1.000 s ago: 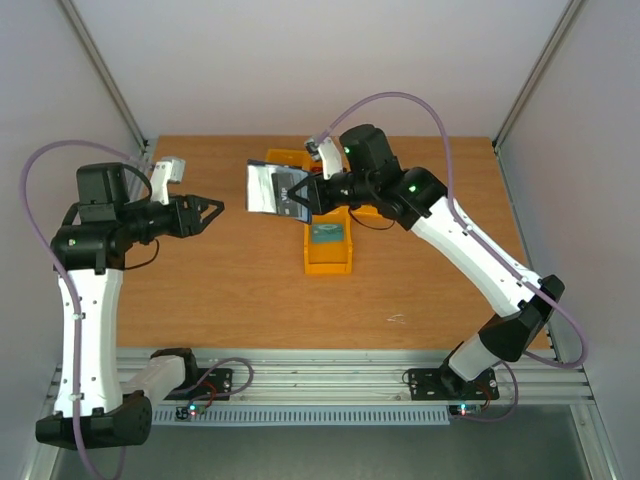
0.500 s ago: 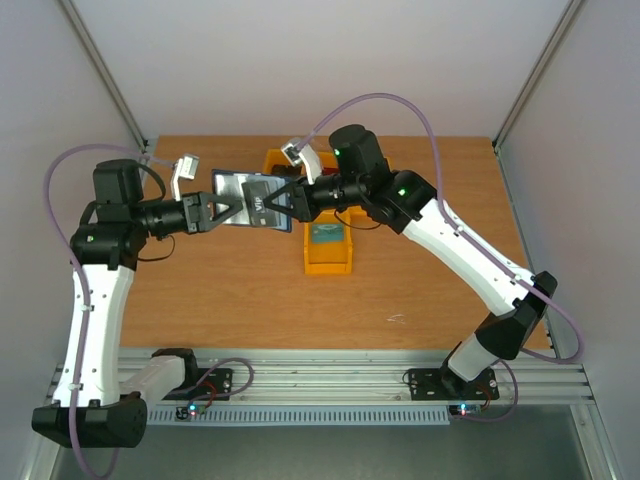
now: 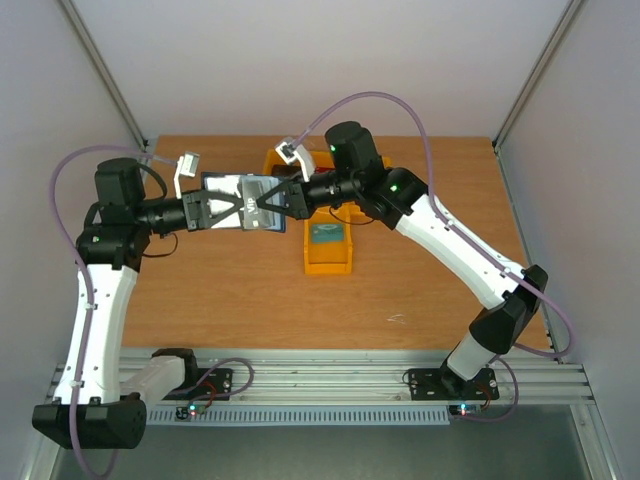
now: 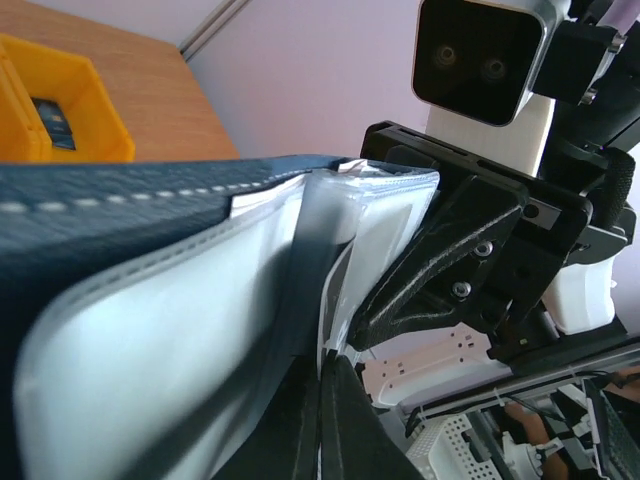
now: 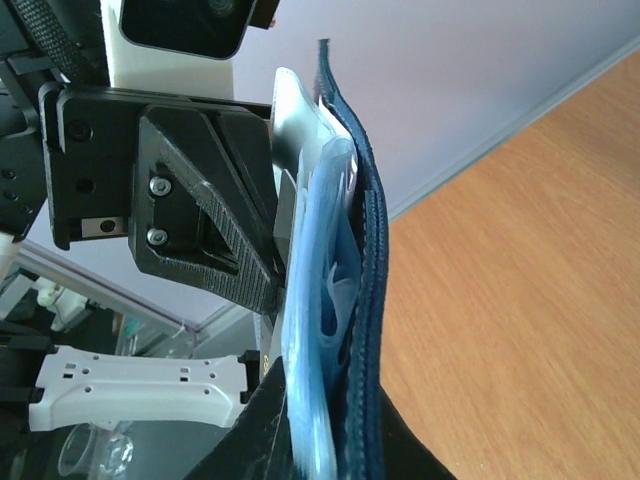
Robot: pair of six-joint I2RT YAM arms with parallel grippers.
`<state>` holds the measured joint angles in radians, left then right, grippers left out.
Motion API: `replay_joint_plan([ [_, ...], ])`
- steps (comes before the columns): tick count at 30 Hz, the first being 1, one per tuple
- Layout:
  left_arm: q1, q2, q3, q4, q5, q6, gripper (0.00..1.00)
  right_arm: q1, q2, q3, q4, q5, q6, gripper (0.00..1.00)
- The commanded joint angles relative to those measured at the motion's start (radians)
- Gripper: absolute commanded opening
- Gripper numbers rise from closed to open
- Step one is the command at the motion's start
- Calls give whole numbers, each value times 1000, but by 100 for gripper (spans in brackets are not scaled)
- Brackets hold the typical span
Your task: Take the credit cards out of the card holder
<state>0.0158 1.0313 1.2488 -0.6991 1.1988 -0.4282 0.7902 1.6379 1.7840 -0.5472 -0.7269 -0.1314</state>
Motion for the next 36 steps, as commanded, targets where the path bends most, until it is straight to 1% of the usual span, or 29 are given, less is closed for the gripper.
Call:
replay_joint_plan([
  [1, -11, -9, 3, 80, 71, -31, 0, 22, -4, 38, 51, -47, -7, 1],
  [4, -11, -14, 1, 63, 66, -24, 0, 15, -20, 27, 31, -32, -17, 3],
  [6, -11, -17, 2, 48, 58, -16, 0, 6, -30, 16, 20, -40, -22, 16],
  [7, -11, -17, 5, 39, 52, -5, 0, -2, -38, 9, 17, -51, -21, 20],
  [8, -11, -17, 9, 24, 42, 5, 0, -9, -47, -1, 15, -58, -19, 23],
  [10, -6, -18, 18, -11, 21, 36, 0, -19, -71, -31, 21, -55, -13, 24],
  [13, 1, -18, 23, -40, 4, 80, 0, -31, -104, -81, 64, -56, 11, 20],
  [17, 4, -17, 36, -79, -18, 109, 0, -33, -112, -95, 68, -70, 20, 15],
  [18, 5, -16, 41, -94, -29, 132, 0, -34, -112, -95, 68, -72, 19, 7],
  [19, 6, -16, 45, -106, -33, 147, 0, -33, -113, -95, 65, -72, 19, 2],
  [20, 8, -17, 50, -110, -35, 154, 0, -33, -114, -96, 62, -67, 19, 1],
  [24, 16, -15, 83, -154, -67, 201, 0, -52, -127, -99, 32, -41, 11, 1],
  [28, 28, 4, 132, -273, -191, 329, 0, -111, -149, -121, -43, 7, 0, 1],
  [31, 28, 11, 137, -312, -244, 394, 0, -190, -180, -151, -95, 49, -8, 1],
  [36, 29, 52, 126, -329, -364, 422, 0, -327, -212, -163, -202, 122, -35, 1],
])
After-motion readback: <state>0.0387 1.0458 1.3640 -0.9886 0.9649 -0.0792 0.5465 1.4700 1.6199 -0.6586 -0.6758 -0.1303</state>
